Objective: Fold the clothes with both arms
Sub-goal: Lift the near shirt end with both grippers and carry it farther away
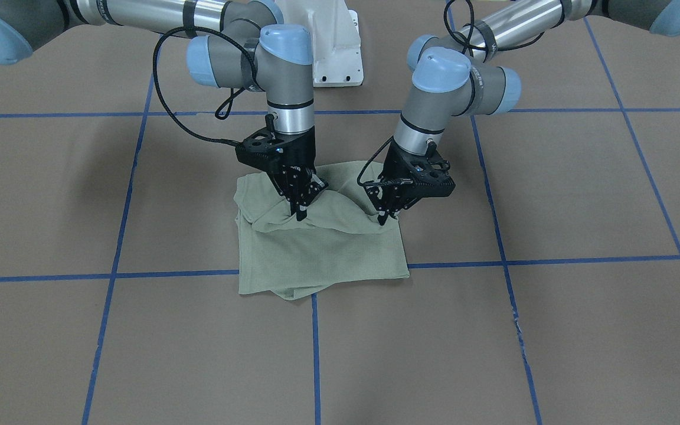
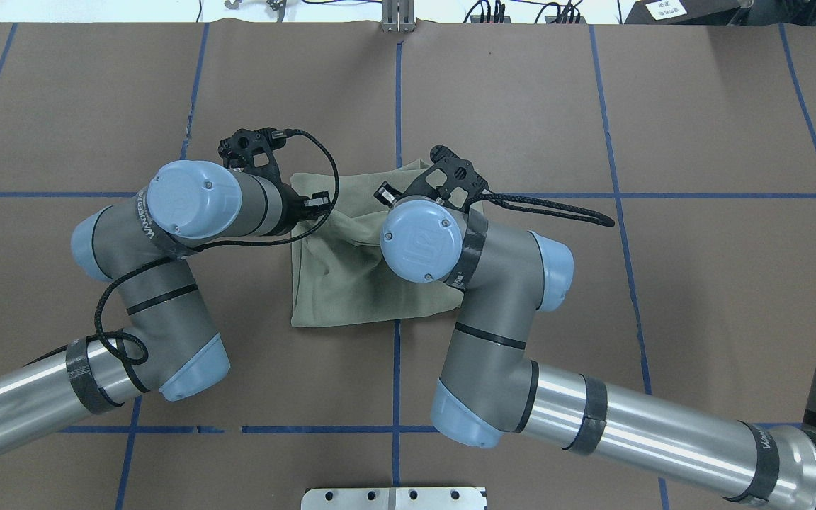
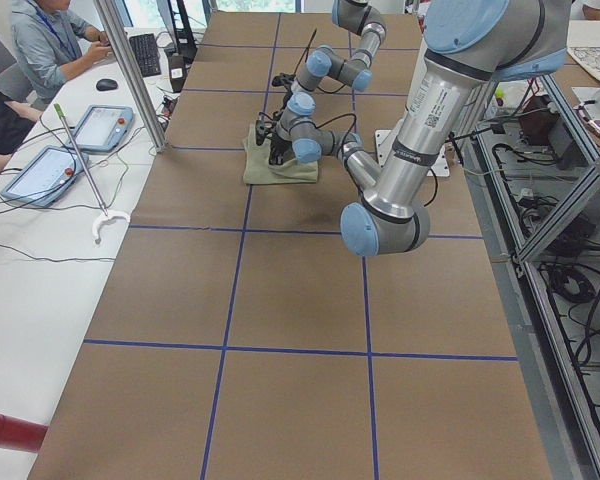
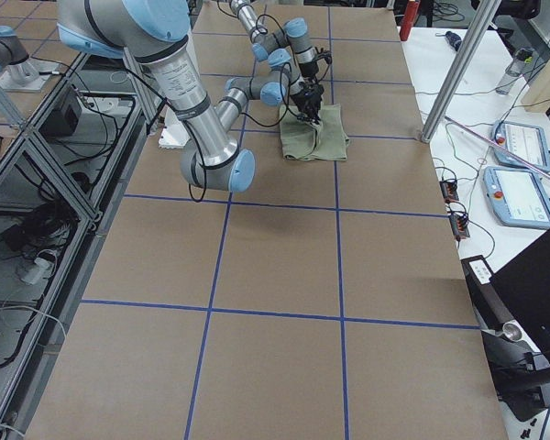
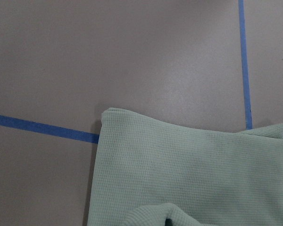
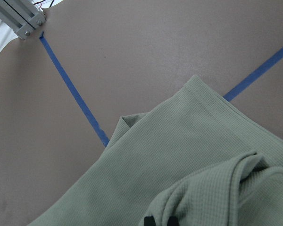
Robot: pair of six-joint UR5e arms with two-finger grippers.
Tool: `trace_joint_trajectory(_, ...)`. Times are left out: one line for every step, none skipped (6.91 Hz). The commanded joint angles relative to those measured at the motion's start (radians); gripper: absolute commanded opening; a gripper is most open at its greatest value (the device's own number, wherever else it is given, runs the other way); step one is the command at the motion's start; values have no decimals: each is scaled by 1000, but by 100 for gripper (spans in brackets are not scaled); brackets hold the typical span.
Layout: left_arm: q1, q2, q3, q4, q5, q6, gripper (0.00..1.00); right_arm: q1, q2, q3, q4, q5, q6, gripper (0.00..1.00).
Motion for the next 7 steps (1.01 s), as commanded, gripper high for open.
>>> trace_joint_trajectory(-1,-6,6,-4,-1,30,74,16,33,-78,22,6,-57,75)
trace_joint_trajectory(-2,-7,-2,1,-5,82,100,28,37,-87,26,3,-124,100)
trace_joint_trajectory(-16,-6,-6,2,-12,135,100,58,40,-86,25,37,-170,100)
trace_joint_trajectory(-55,5,-17,4,-48,213,100,98,34,-86,19,92,-235,100)
trace_joint_trajectory(-108,9,-28,4,-115,293,100,117,33,-84,17,126,-273,100)
trace_joint_trajectory(-152,55,-41,-2,-181,415,100,114,30,-58,19,178,-354,100)
trace_joint_trajectory(-172,66,-48,-2,-200,450,100,90,25,-31,19,186,-417,100)
